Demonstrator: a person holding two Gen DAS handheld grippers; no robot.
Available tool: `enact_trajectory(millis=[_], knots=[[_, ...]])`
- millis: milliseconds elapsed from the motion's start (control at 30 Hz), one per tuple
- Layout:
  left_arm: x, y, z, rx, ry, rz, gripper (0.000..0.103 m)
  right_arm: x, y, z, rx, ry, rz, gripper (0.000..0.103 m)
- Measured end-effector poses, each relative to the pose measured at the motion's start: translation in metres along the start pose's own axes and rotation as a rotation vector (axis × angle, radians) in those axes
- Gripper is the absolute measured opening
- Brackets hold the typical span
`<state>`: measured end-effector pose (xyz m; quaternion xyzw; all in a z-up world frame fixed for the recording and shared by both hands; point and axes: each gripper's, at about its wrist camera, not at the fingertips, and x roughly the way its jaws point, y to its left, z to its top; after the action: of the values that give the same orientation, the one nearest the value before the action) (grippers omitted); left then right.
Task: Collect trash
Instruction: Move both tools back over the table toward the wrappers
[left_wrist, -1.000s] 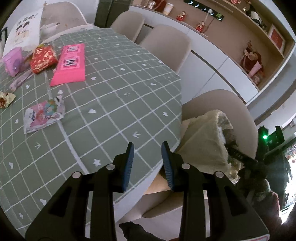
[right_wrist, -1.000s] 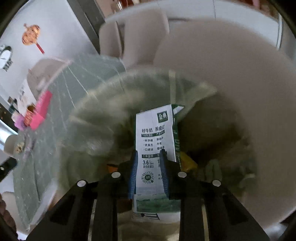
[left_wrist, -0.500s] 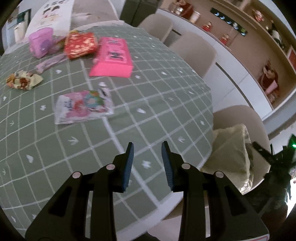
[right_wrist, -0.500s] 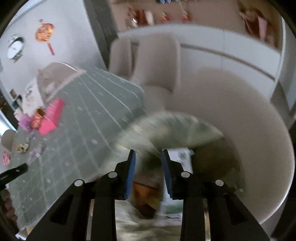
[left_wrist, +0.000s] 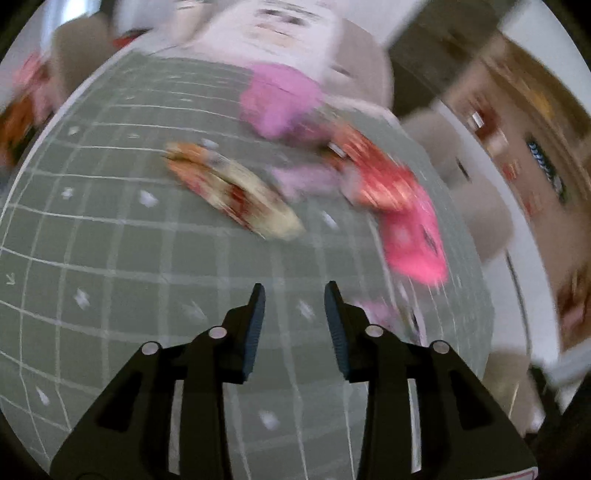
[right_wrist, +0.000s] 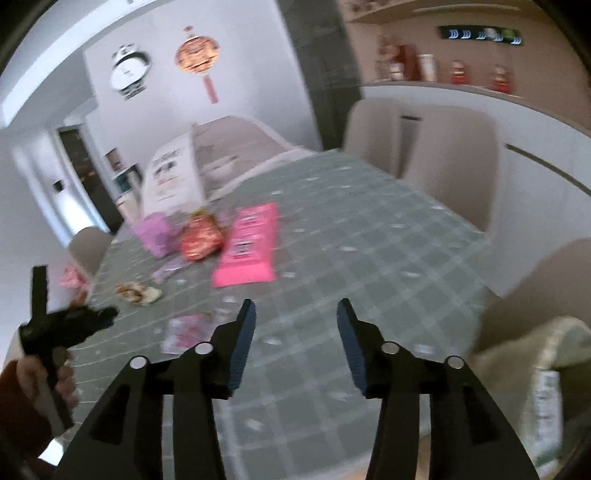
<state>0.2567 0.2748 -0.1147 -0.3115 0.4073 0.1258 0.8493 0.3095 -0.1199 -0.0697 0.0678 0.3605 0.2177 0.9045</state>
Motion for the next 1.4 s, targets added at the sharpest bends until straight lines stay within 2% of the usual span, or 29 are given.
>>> enact_trajectory(millis=[100,200,333,467,567,700,833,900,967,1100,1167,1233,1400], knots=[[0.012,0.028,0.031,-0.117,-0.039,0.013,0.037,0.022,0.033,0.002,-0.046,0.057,0.047,0.045],[0.036,0.044,0.052,-0.184,-0.025,0.041,0.037,0.039,0.064,-0.001,-0.122,0.092,0.052,0.045],[0.063,0.063,0.072,-0.282,-0.009,0.08,0.037,0.051,0.075,-0.007,-0.147,0.133,0.039,0.045],[0.08,0.065,0.083,-0.29,0.008,0.114,0.037,0.061,0.075,-0.013,-0.134,0.169,0.022,0.045],[0.088,0.053,0.088,-0.21,0.016,0.09,0.037,0.068,0.075,-0.016,-0.137,0.192,0.015,0.045],[0.093,0.04,0.089,-0.099,0.039,0.066,0.021,0.077,0.077,-0.019,-0.151,0.213,0.009,0.045],[0.081,0.034,0.081,0.008,0.077,0.039,0.016,0.086,0.08,-0.019,-0.188,0.23,0.02,0.045],[0.075,0.033,0.073,0.052,0.115,0.035,0.016,0.093,0.082,-0.019,-0.211,0.24,0.026,0.045],[0.065,0.031,0.056,0.118,0.202,-0.002,0.016,0.104,0.084,-0.019,-0.222,0.256,0.046,0.045],[0.044,0.023,0.019,0.269,0.316,-0.012,0.016,0.129,0.094,-0.019,-0.263,0.288,0.101,0.046],[0.036,0.024,0.005,0.288,0.346,-0.025,0.016,0.146,0.104,-0.017,-0.312,0.297,0.133,0.051],[0.025,0.026,-0.006,0.295,0.354,-0.025,0.016,0.162,0.11,-0.013,-0.339,0.305,0.164,0.052],[0.009,0.026,-0.017,0.309,0.317,0.002,0.016,0.205,0.105,-0.003,-0.285,0.373,0.194,0.052]])
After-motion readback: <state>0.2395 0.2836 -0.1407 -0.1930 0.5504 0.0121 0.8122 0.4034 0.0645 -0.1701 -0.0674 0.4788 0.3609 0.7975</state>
